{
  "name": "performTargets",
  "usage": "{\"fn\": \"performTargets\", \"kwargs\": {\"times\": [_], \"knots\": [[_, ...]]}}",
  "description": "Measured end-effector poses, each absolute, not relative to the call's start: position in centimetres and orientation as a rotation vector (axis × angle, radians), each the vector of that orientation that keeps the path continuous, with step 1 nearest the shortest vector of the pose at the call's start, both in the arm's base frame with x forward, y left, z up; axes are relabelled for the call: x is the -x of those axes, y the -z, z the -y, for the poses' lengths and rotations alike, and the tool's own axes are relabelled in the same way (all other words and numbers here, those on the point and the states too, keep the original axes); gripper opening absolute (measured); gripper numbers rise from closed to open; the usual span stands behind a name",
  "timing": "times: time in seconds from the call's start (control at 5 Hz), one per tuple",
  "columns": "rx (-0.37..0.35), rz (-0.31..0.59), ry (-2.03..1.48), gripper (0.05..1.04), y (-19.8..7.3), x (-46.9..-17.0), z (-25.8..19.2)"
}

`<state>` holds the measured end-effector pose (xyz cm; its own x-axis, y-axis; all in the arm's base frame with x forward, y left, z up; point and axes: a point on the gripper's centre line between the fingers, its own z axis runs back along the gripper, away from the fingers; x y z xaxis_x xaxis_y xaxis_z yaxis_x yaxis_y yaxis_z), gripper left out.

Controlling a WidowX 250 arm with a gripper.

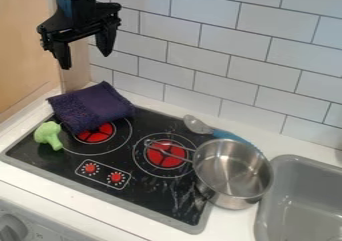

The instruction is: Moved an object to the top center the burners

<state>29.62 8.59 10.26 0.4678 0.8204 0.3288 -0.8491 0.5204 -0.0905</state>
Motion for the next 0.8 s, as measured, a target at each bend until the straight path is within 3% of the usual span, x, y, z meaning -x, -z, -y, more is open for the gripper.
{"fn": "performTargets", "kwargs": {"times": [0.4,0.8], "knots": [[-0.080,0.257,-1.011,0.999,-8.4,-27.1,-8.0],[-0.087,0.232,-1.049,0.999,-7.4,-24.8,-9.1]]}}
